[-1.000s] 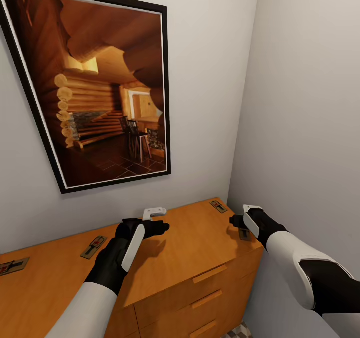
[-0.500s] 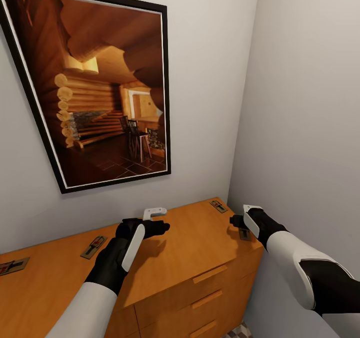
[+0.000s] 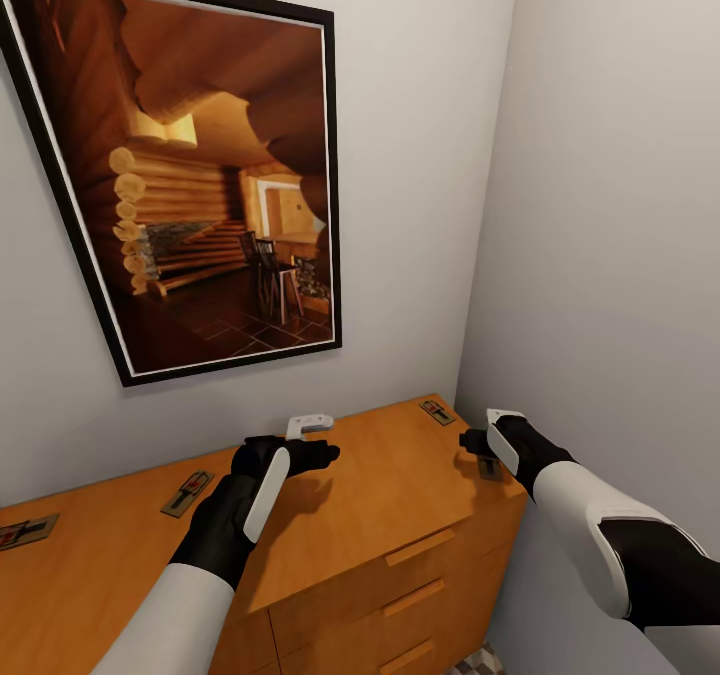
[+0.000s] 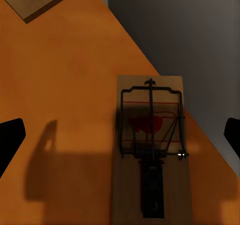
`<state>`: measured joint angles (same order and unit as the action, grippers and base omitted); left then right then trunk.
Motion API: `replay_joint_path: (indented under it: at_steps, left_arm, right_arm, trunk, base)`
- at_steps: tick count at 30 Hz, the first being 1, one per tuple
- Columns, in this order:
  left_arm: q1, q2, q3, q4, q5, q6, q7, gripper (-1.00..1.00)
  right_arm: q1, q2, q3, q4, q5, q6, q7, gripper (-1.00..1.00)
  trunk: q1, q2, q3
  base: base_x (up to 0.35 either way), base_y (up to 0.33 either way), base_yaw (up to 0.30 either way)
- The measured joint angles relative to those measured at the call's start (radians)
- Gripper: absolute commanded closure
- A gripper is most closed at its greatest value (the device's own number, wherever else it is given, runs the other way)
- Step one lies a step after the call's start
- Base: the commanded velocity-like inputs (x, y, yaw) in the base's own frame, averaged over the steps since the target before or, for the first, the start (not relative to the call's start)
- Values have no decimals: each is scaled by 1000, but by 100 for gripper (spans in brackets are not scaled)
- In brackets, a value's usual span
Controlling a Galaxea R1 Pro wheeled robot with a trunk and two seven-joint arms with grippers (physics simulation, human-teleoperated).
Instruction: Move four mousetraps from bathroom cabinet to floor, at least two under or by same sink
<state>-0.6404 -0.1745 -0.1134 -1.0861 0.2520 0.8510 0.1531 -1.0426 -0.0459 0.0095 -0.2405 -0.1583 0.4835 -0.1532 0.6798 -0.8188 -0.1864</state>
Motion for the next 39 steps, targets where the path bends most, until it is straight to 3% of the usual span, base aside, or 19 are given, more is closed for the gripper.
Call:
replay_joint_path:
  at_steps: [12,19,39]
  left_arm:
    - [0,0,0,0,0,0,0,-100]
    - [0,0,0,1,0,0,0,-100]
    - [0,0,-1,1,0,0,0,-100]
  right_arm:
    - [0,-1,0,1,0,15,-1,-100]
    - [0,-3,0,1,0,22,-1,-100]
    - [0,-7,0,1,2,23,-4,-100]
  trunk:
    - [0,0,0]
    - [27,-49,-22]
    - [34,-63,-28]
  base:
    - [0,0,0]
    - [0,0,0]
    - [0,0,0]
